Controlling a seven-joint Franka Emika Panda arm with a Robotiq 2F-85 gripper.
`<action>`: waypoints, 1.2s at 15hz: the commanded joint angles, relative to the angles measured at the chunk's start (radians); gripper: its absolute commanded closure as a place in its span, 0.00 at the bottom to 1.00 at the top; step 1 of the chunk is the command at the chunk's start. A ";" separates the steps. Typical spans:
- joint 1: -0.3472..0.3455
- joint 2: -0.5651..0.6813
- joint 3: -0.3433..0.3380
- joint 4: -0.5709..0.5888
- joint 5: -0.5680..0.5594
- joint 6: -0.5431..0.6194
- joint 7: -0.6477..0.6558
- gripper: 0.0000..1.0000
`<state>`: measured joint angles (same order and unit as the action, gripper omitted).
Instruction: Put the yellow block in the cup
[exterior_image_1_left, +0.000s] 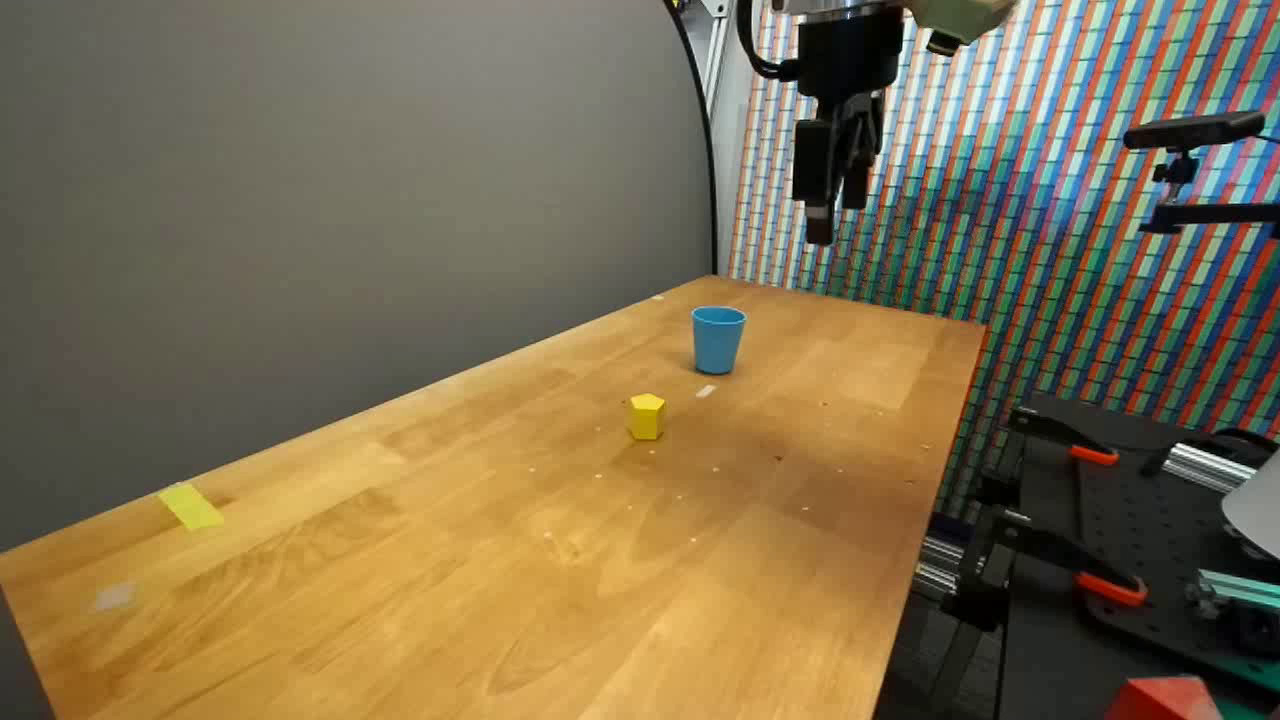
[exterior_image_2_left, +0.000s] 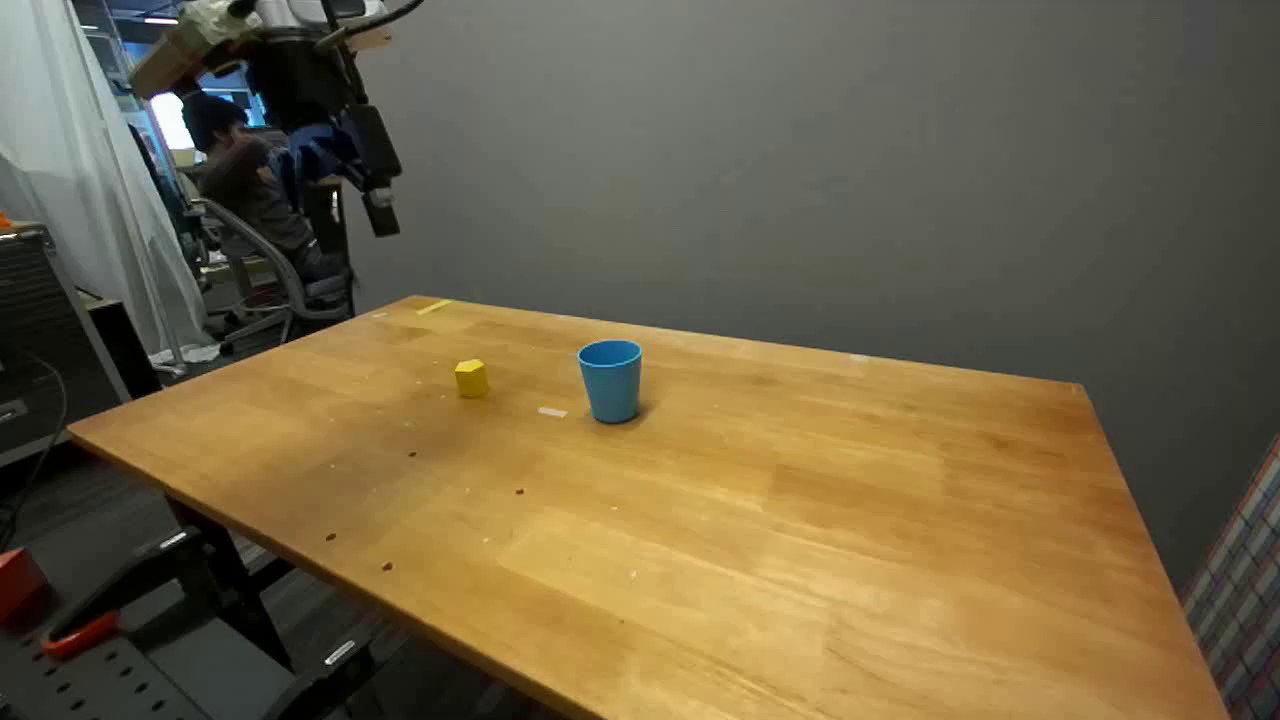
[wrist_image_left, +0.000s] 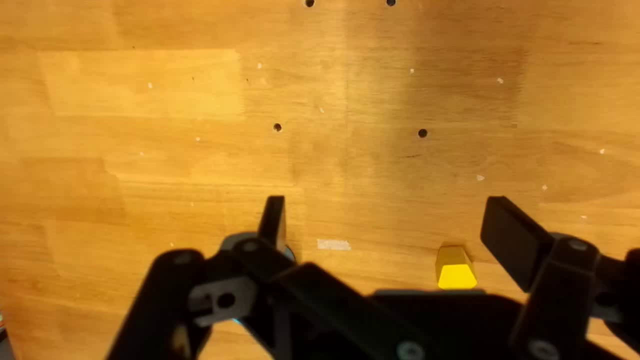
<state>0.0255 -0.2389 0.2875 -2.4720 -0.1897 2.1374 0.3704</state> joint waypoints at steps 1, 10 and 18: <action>0.030 0.002 -0.030 0.004 -0.008 -0.002 0.006 0.00; 0.062 0.223 -0.081 0.067 0.173 0.396 -0.070 0.00; 0.086 0.690 -0.085 0.314 0.322 0.580 -0.245 0.00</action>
<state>0.0991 0.2987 0.2194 -2.2996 0.1081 2.7251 0.1770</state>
